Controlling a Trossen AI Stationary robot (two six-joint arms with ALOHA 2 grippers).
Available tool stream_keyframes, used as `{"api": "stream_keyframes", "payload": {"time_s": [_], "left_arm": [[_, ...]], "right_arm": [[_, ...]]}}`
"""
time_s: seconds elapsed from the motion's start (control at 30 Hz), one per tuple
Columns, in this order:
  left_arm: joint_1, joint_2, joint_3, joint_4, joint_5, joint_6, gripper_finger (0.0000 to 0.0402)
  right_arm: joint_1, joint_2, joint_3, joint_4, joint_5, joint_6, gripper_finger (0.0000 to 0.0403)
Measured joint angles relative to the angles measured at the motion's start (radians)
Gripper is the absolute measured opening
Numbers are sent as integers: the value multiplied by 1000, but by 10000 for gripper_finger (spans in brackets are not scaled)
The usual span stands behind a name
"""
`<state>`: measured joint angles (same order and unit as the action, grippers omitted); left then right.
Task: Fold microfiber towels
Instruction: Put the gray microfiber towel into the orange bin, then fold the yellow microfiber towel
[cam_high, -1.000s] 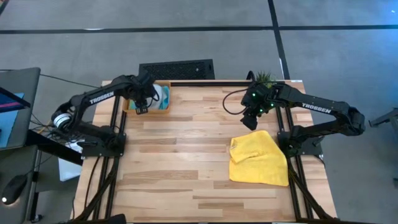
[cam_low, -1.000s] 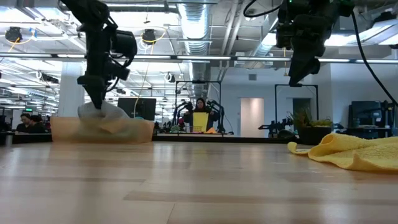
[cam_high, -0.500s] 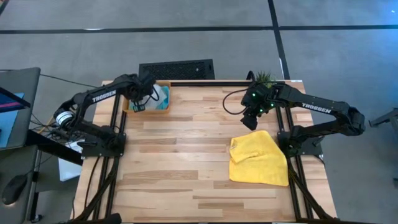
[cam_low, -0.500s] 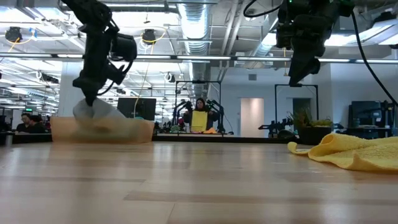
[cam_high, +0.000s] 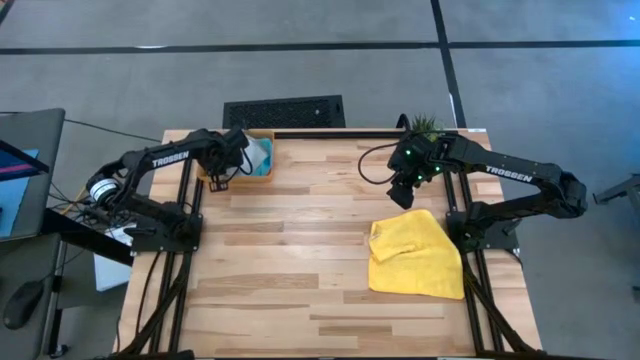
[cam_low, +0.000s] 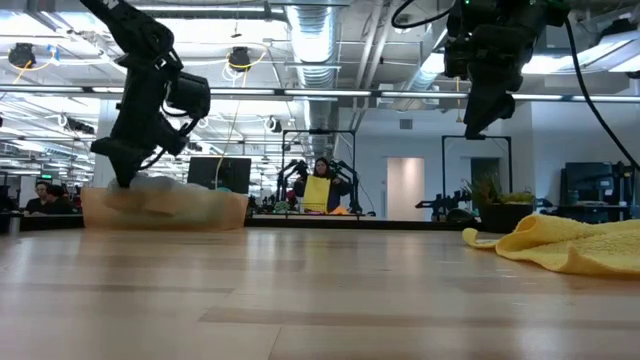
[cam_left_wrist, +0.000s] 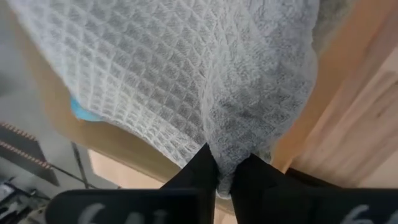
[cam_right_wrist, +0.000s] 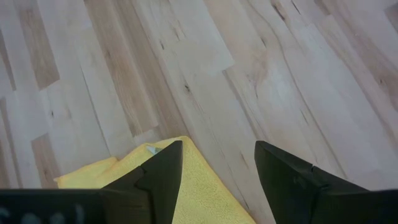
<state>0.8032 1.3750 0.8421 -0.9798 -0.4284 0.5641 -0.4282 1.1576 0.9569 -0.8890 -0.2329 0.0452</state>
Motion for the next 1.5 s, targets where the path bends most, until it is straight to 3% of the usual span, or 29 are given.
{"api": "stream_keyframes", "payload": {"time_s": [0.47, 0.67, 0.8, 0.9, 1.07, 1.13, 1.3, 1.5], "left_arm": [[-1, 0, 7, -19, -9, -127, 122], [-1, -16, 112, -150, -17, -193, 137], [-15, -44, 211, -264, -11, -236, 137], [-39, -91, 303, -332, 67, -336, 137], [-123, -198, 391, -274, 374, -543, 137], [-166, -244, 393, -211, 441, -631, 137], [-305, -330, 372, -73, 471, -752, 137], [-452, -338, 346, 35, 442, -851, 137]], "right_arm": [[0, 0, 0, 0, 0, 0, 225], [0, 0, 0, 0, 6, -26, 225], [3, 0, 7, -15, 73, -74, 225], [10, 0, 52, -88, 83, -80, 225], [85, -37, 111, -216, 104, -72, 225], [131, -53, 113, -295, 104, -42, 225], [269, -85, 115, -439, 103, 117, 225], [322, -93, 115, -370, 103, 218, 225]]}}
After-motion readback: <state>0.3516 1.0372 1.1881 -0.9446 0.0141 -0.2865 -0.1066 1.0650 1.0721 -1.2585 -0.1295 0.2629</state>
